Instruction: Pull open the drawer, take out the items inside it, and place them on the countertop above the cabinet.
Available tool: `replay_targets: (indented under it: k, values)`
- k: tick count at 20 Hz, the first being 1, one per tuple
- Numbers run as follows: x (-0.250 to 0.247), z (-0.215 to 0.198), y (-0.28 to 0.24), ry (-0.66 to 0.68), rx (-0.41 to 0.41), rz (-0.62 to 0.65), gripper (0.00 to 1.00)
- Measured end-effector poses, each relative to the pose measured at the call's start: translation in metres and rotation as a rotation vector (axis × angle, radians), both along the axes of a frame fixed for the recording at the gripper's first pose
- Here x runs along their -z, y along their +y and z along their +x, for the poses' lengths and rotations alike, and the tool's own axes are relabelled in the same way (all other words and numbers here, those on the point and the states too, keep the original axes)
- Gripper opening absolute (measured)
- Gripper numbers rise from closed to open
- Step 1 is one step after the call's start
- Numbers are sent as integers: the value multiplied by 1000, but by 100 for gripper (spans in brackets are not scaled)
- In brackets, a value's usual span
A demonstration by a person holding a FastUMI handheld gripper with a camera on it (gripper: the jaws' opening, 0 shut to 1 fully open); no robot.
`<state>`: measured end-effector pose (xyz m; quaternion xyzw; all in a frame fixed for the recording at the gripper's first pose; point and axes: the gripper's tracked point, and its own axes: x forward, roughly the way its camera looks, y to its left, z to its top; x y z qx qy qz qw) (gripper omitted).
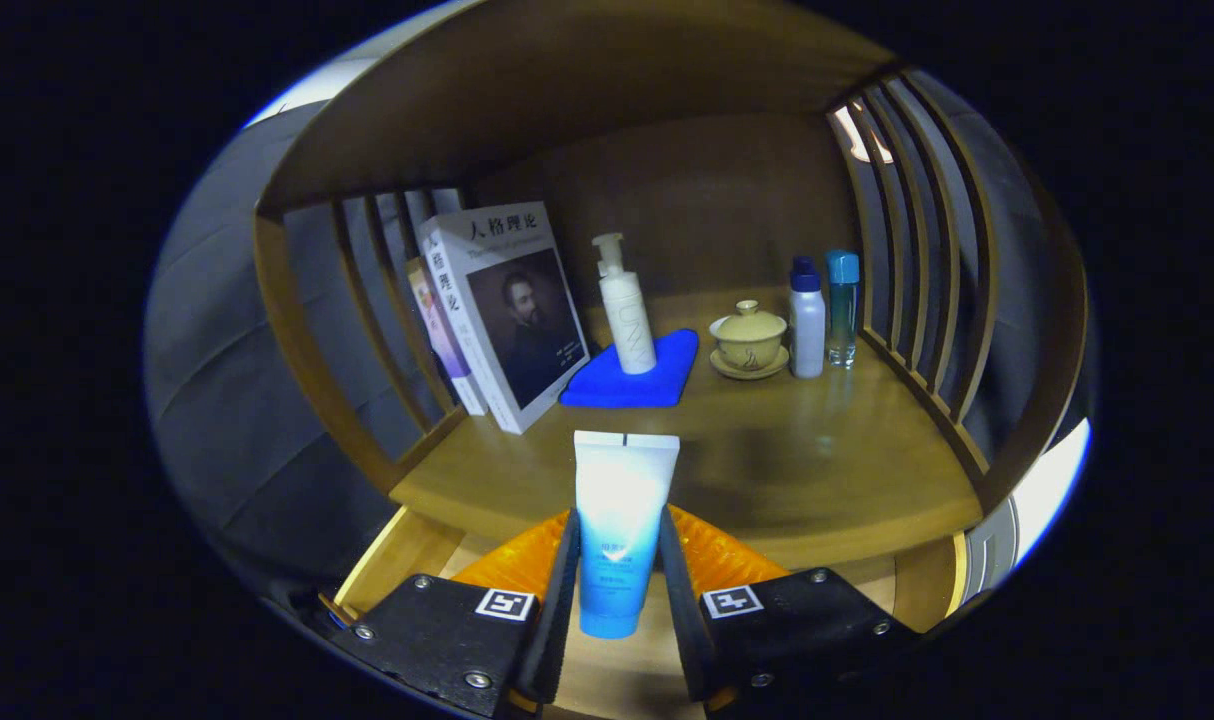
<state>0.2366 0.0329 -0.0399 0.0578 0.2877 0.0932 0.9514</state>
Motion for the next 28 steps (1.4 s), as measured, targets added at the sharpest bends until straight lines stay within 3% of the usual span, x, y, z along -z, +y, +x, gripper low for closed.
replay_targets:
  k: [8,13,19,28]
  values:
    - [23,53,-3,-15,78,-27,49]
    - [28,59,-5,-26,115,-41,57]
    - [-1,28,-6,-157,75,-148,95]
    - [-39,-57,-1,-323,86,-126,95]
